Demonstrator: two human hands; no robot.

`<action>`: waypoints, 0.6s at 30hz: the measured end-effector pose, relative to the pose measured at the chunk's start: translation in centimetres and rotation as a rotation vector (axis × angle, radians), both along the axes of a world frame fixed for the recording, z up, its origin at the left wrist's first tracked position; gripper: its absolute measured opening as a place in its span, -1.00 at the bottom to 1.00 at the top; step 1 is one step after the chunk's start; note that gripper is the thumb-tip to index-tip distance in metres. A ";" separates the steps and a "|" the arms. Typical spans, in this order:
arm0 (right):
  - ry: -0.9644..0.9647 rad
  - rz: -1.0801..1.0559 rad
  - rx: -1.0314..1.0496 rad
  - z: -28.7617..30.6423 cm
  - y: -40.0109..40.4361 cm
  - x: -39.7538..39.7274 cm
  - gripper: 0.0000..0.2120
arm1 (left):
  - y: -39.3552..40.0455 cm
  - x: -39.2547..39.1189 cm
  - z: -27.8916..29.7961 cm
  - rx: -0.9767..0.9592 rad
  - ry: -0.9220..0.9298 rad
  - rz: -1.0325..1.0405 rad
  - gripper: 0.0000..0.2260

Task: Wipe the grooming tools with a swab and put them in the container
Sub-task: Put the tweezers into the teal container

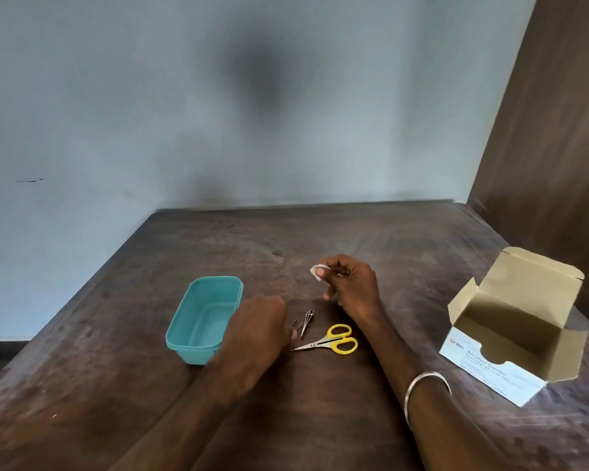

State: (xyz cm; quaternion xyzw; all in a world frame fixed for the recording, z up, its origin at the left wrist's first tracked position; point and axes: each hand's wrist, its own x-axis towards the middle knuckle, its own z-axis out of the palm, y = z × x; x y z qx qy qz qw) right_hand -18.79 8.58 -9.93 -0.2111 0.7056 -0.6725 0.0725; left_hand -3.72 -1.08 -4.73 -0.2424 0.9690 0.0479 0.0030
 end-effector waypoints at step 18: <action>-0.045 -0.033 -0.055 -0.4 -0.1 -0.5 -0.86 | -0.1 -2.5 -1.4 0.297 0.595 0.047 -0.84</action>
